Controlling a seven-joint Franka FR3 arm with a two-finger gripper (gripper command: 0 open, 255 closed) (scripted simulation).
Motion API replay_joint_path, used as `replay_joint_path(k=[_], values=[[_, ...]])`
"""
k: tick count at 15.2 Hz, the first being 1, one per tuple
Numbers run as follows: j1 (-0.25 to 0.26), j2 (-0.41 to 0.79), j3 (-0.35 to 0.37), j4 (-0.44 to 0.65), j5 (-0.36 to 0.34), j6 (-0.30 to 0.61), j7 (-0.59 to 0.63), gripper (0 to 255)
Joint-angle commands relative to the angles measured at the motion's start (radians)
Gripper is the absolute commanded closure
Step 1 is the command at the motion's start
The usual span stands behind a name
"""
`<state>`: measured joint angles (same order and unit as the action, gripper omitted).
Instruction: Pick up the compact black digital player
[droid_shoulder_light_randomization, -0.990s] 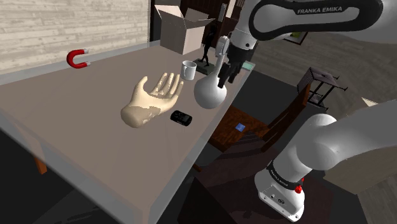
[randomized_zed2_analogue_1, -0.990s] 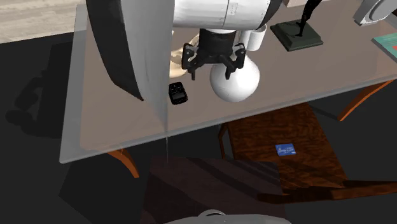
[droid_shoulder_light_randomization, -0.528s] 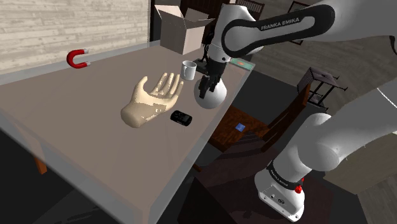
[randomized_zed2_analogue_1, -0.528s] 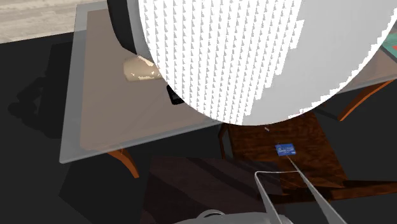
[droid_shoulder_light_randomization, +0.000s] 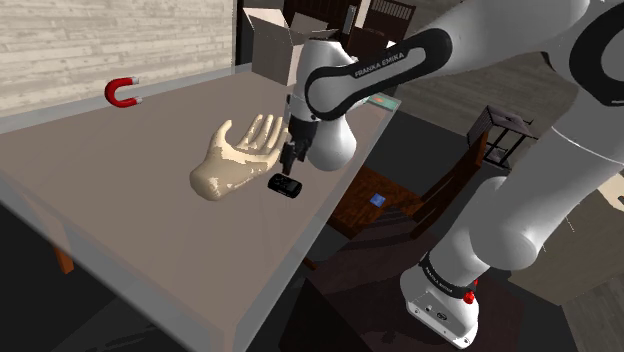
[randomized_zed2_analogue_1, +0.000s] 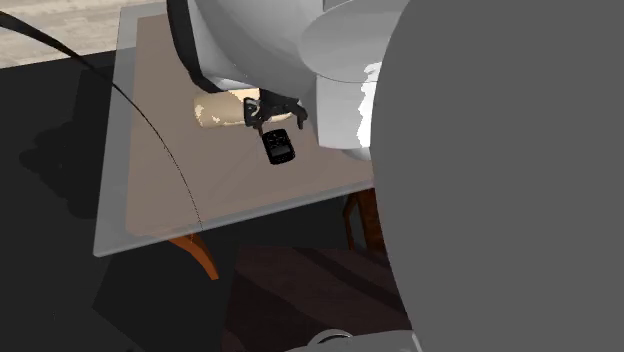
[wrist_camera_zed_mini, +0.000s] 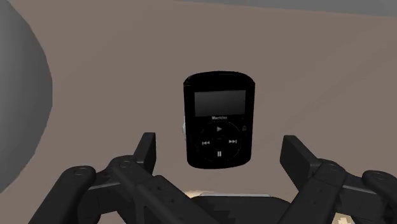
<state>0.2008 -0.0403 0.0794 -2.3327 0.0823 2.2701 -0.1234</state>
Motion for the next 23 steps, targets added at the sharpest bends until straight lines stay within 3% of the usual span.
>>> replay_joint_path(k=[1,12,13,23], values=[[0.008,0.077,0.008,0.043,-0.004,0.031,-0.013,0],[0.016,0.185,0.014,0.036,-0.009,0.145,-0.017,0],[0.016,0.184,0.014,0.035,-0.009,0.144,-0.017,255],[0.016,0.175,0.014,0.038,-0.009,0.132,-0.016,255]])
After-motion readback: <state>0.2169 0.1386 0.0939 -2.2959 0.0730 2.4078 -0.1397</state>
